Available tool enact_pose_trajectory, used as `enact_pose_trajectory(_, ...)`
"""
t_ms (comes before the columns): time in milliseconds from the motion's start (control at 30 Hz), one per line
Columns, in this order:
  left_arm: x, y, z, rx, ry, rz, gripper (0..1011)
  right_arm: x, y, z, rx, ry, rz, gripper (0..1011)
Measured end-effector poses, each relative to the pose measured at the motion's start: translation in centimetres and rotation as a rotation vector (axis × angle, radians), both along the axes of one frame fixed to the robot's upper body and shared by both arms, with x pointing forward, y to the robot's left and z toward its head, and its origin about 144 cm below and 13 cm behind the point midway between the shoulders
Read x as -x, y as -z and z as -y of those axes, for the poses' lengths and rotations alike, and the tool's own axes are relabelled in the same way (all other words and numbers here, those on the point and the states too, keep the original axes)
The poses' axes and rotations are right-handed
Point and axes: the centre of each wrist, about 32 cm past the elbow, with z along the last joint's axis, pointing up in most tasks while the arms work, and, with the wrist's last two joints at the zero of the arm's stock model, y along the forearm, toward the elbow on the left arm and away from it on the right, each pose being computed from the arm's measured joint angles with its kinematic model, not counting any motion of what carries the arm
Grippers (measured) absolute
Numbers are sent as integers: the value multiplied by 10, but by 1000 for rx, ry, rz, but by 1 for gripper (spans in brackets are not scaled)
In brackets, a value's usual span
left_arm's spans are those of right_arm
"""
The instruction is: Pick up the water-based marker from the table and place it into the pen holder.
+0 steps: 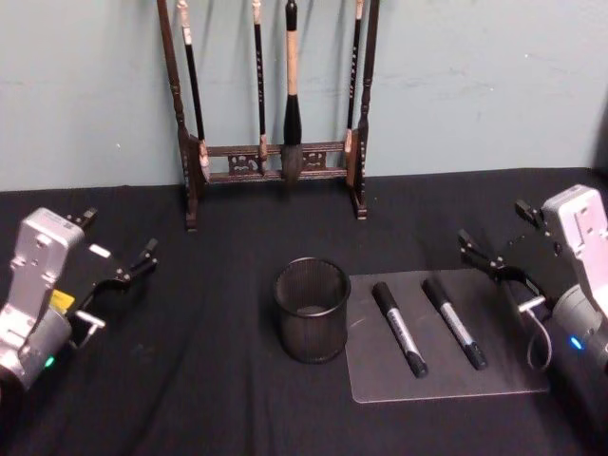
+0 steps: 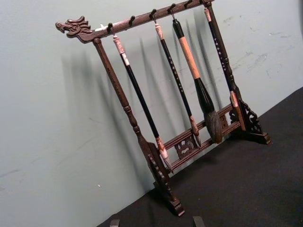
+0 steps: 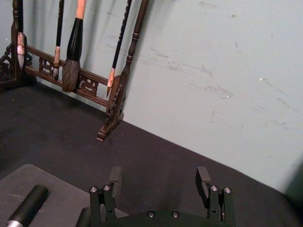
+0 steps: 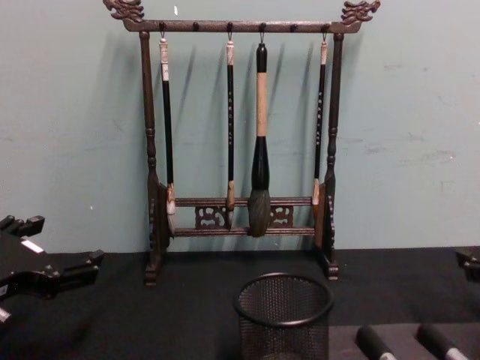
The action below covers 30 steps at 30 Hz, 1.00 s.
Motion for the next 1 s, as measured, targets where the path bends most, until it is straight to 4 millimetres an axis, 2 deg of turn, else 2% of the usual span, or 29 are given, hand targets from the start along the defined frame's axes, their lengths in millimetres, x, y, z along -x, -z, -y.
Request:
enact_pose_trajectory(167,0,0,0,0,0,0,1001,1,-14,-6,-54,17,-64,1002)
enact_pose_trajectory(433,0,0,0,0,0,0,1001,3,-42,-16,-123,66,-259,1002)
enact_pose_trajectory(700,0,0,0,0,0,0,1001,0,-49,-24,-114,73,-355,1002)
enact_pose_trajectory(1000,0,0,0,0,0,0,1001,-5,-47,-32,-121,74,-425,1002)
